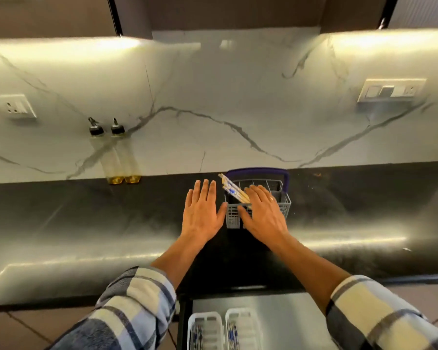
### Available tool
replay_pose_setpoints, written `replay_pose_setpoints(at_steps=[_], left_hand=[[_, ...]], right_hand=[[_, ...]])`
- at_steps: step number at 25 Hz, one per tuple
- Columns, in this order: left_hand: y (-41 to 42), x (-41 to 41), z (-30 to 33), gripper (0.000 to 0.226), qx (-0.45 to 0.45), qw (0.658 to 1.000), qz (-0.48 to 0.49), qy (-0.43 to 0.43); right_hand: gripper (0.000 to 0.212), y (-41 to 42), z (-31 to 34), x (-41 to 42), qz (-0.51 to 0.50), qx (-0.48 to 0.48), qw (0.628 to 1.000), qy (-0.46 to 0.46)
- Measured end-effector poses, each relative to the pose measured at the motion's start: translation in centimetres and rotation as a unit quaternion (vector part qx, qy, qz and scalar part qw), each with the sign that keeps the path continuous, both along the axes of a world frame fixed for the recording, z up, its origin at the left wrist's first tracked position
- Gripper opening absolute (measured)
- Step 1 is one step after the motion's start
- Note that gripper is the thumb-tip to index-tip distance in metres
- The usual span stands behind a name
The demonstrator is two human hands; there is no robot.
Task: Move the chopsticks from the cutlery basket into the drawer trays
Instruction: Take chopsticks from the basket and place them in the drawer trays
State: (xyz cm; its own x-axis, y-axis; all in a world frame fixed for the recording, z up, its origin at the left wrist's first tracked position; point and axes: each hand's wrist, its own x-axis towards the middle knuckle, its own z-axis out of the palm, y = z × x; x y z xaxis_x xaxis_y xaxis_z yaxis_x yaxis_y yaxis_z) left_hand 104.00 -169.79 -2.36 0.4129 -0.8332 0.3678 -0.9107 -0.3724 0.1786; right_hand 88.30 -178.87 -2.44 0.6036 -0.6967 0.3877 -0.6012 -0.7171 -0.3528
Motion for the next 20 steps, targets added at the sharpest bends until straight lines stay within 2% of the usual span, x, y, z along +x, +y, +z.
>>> replay_pose_setpoints(at_steps=[3,6,9,11,12,14,18,20], left_hand=[[-1.8,0.0,2.2,0.074,-0.030,0.994,0.003,0.104],[-3.2,-0.4,1.5,0.070,-0.058,0.964,0.040,0.258],[-4.7,-1.1,0.3,0.053,-0.055,0.913,0.104,0.390],[-5.8,-2.0,-0.6,0.033,-0.075,0.881,0.129,0.449],[-6.5,-2.5,-1.2,0.030,-0.086,0.868,0.137,0.470],[-8.1,-2.8,-2.7,0.036,-0.099,0.843,0.145,0.509],[-10.7,-3.2,-2.5,0.014,-0.162,0.750,0.169,0.619],[-11.5,-3.3,-2.3,0.011,-0.185,0.724,0.177,0.640]], right_hand=[[0.059,-2.2,3.3,0.7,-0.015,0.009,1.000,-0.003],[0.055,-3.7,4.8,1.0,-0.015,0.025,1.000,0.001],[0.040,-5.0,4.4,1.8,-0.005,0.078,0.997,0.019],[0.024,-6.0,3.3,2.5,0.010,0.120,0.992,0.028],[0.021,-6.6,2.6,3.0,0.022,0.134,0.990,0.043],[0.020,-7.8,1.3,3.8,0.041,0.158,0.984,0.076],[0.015,-10.4,-0.3,5.3,0.079,0.204,0.972,0.090],[0.012,-11.4,-0.6,5.6,0.098,0.219,0.966,0.100]])
